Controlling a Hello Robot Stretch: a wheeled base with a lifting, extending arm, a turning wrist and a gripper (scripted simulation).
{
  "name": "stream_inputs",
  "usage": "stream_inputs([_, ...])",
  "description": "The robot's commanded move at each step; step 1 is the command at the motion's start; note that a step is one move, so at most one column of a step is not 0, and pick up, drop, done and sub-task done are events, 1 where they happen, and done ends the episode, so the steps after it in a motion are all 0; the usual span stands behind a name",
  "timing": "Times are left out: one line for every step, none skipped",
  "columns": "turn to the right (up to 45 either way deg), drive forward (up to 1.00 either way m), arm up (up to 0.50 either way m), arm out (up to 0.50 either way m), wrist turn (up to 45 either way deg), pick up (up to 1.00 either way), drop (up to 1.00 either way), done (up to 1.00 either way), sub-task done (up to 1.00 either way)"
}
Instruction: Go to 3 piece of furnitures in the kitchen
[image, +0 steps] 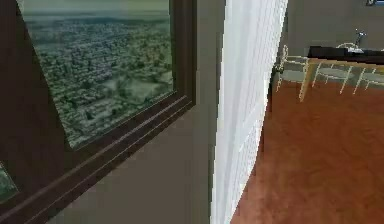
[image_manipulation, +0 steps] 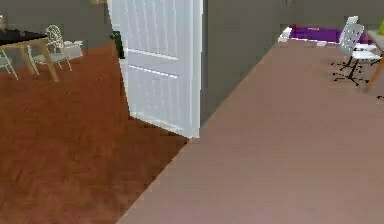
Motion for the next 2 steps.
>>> stream_inputs([45.0,0.00,0.00,0.00,0.0,0.00,0.00,0.00,0.00])
stream_inputs([42.0,0.00,0.00,0.00,0.0,0.00,0.00,0.00,0.00])
